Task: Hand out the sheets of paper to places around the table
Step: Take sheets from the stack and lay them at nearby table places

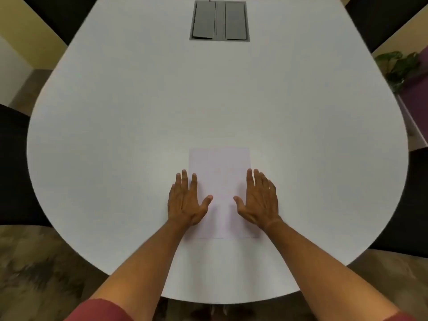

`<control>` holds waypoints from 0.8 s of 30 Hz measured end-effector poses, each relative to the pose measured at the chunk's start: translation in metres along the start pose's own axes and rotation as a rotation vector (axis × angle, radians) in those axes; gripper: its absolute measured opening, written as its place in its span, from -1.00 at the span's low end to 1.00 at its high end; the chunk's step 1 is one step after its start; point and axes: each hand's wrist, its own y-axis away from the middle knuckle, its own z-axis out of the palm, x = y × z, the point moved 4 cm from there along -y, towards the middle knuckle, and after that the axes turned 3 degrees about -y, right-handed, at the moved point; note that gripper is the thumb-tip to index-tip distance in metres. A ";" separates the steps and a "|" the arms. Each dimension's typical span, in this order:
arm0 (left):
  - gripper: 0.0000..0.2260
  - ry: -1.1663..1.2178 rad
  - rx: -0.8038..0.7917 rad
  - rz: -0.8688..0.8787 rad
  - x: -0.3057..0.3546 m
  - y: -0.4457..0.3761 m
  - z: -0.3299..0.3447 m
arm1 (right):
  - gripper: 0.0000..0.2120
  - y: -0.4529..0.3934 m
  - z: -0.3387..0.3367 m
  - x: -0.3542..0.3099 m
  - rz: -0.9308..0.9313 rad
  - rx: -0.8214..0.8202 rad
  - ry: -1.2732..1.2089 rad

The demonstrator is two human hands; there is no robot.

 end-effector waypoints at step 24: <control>-0.56 0.497 0.121 -0.408 -0.007 -0.013 0.009 | -0.49 -0.015 0.018 0.013 0.370 0.026 -0.590</control>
